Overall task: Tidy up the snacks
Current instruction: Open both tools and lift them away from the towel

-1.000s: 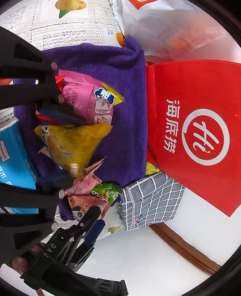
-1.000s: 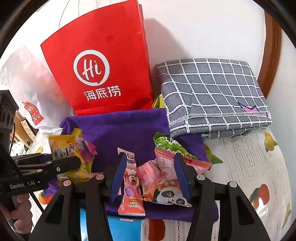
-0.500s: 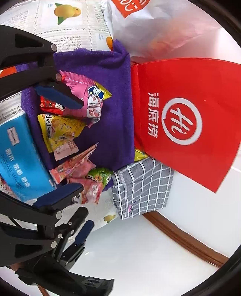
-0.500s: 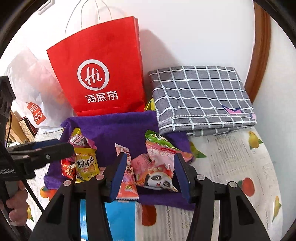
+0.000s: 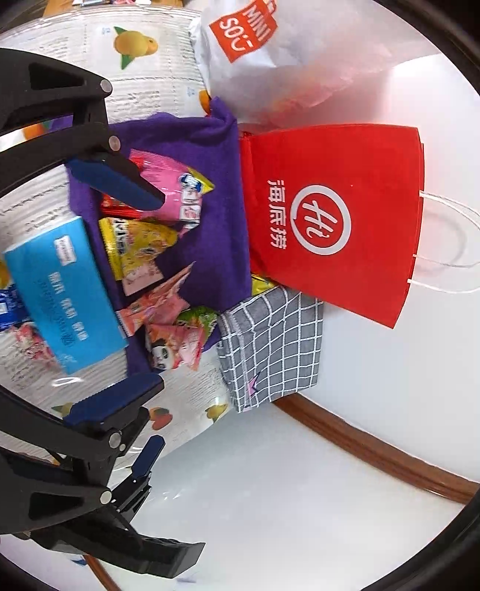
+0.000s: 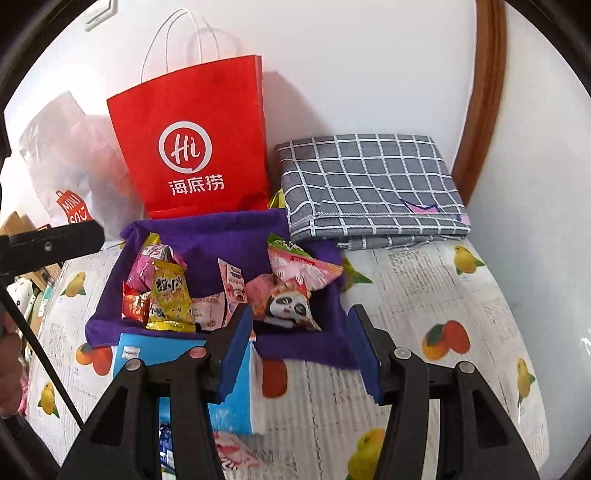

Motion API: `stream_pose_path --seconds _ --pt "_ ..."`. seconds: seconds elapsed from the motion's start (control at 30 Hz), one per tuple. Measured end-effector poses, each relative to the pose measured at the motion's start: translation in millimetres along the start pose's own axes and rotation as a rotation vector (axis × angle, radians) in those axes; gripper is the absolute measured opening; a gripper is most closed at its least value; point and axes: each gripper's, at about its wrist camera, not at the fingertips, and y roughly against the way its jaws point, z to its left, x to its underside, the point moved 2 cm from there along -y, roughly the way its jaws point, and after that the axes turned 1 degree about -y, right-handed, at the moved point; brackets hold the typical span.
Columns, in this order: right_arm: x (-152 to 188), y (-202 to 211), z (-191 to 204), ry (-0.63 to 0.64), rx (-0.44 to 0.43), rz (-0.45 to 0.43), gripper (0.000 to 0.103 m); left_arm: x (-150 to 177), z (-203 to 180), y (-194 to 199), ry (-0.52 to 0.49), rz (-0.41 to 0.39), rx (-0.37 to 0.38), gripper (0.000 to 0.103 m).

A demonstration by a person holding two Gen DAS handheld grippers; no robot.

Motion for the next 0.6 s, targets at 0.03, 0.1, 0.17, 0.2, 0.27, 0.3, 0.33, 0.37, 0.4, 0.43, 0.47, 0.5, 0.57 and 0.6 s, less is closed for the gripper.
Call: stream_pose_path --seconds 0.03,0.1,0.17,0.2,0.27,0.3,0.33,0.37,0.4,0.43,0.47,0.5,0.57,0.6 --pt "2.4 2.7 -0.7 -0.008 -0.009 -0.001 0.053 3.1 -0.5 3.8 -0.001 0.000 -0.008 0.089" --pt "7.7 7.2 -1.7 -0.021 -0.020 -0.001 0.053 9.3 -1.9 12.0 -0.005 -0.005 -0.023 0.089" --pt "13.6 10.5 -2.2 -0.025 -0.017 0.006 0.053 16.3 -2.6 20.0 -0.003 -0.011 -0.029 0.088" --pt "18.0 12.7 -2.0 -0.023 -0.013 0.012 0.053 21.3 -3.5 24.3 -0.003 -0.009 -0.031 0.088" --pt "25.3 14.9 -1.8 -0.021 -0.020 0.024 0.053 28.3 -4.9 28.6 -0.003 -0.006 -0.038 0.088" --pt "29.1 15.7 -1.5 -0.020 -0.023 0.031 0.053 33.0 -5.0 30.7 -0.002 -0.005 -0.046 0.088" --pt "34.0 16.4 -1.0 -0.017 -0.021 0.038 0.053 37.4 -4.2 32.7 0.001 -0.003 -0.054 0.088" --pt "38.2 16.4 -0.4 -0.012 -0.016 0.045 0.053 41.3 -3.1 34.1 0.005 -0.001 -0.059 0.088" --pt "43.0 16.4 0.5 -0.006 -0.012 0.054 0.053 45.8 -1.5 35.5 0.011 0.003 -0.062 0.088" --pt "48.1 16.0 1.6 0.003 -0.014 0.065 0.053 50.0 0.4 36.9 0.020 0.005 -0.061 0.088" --pt "51.6 15.4 1.7 0.008 -0.019 0.074 0.053 53.8 2.2 38.1 0.029 0.008 -0.059 0.088" --pt "56.8 15.4 2.8 0.013 -0.026 0.082 0.053 57.5 4.3 39.1 0.037 0.012 -0.058 0.088" --pt "65.7 15.3 5.3 0.019 -0.032 0.096 0.053 64.7 9.3 41.9 0.052 0.019 -0.061 0.088" --pt "70.4 15.4 6.5 0.022 -0.039 0.102 0.053 68.9 12.5 43.6 0.061 0.022 -0.067 0.088"
